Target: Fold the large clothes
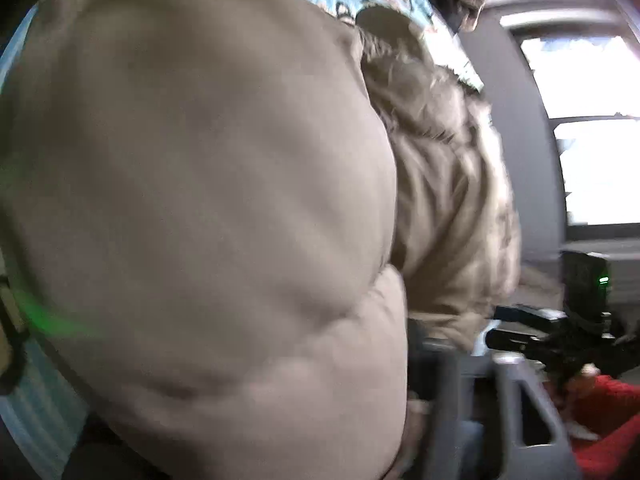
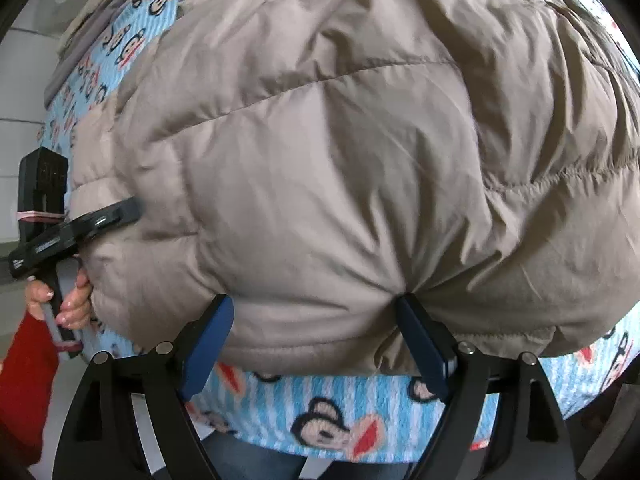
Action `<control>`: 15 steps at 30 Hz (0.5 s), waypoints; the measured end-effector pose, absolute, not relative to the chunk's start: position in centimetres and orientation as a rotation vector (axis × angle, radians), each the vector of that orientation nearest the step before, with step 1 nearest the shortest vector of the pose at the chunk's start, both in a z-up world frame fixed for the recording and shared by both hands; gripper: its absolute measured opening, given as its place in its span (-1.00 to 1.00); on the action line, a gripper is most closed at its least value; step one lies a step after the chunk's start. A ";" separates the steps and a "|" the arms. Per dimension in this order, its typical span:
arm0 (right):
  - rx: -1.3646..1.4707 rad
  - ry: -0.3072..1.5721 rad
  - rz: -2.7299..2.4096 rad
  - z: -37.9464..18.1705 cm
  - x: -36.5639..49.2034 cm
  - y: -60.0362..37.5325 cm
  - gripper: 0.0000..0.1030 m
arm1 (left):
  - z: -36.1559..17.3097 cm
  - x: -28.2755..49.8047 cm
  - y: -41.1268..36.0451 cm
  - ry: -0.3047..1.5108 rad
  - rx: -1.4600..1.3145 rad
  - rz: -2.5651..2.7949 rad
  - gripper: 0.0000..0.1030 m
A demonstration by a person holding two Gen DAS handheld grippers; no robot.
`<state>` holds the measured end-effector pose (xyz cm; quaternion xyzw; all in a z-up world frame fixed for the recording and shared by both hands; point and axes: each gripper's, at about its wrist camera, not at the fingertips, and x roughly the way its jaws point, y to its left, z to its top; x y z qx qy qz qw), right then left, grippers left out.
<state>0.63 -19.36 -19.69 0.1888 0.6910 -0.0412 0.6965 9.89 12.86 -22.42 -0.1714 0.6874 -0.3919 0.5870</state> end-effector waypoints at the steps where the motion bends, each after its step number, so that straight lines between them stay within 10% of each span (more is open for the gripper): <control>1: 0.441 1.521 -0.087 -18.9 0.9 -19.5 0.68 | -22.1 9.8 13.1 1.594 -0.421 -0.913 -0.30; 4: 0.497 1.381 -0.127 -16.0 2.1 -21.2 0.53 | -20.2 9.1 12.7 1.554 -0.380 -0.902 -0.43; 6: 0.504 1.287 -0.158 -14.8 4.5 -22.7 -0.49 | -18.7 8.6 12.4 1.528 -0.367 -0.901 -0.43; 7: 0.489 1.268 -0.165 -14.8 5.9 -23.2 -0.66 | -17.9 8.3 12.2 1.516 -0.374 -0.900 -0.43; 15: 0.396 1.244 -0.198 -21.1 14.6 -25.2 -0.89 | -11.4 6.7 10.4 1.434 -0.415 -0.968 -0.52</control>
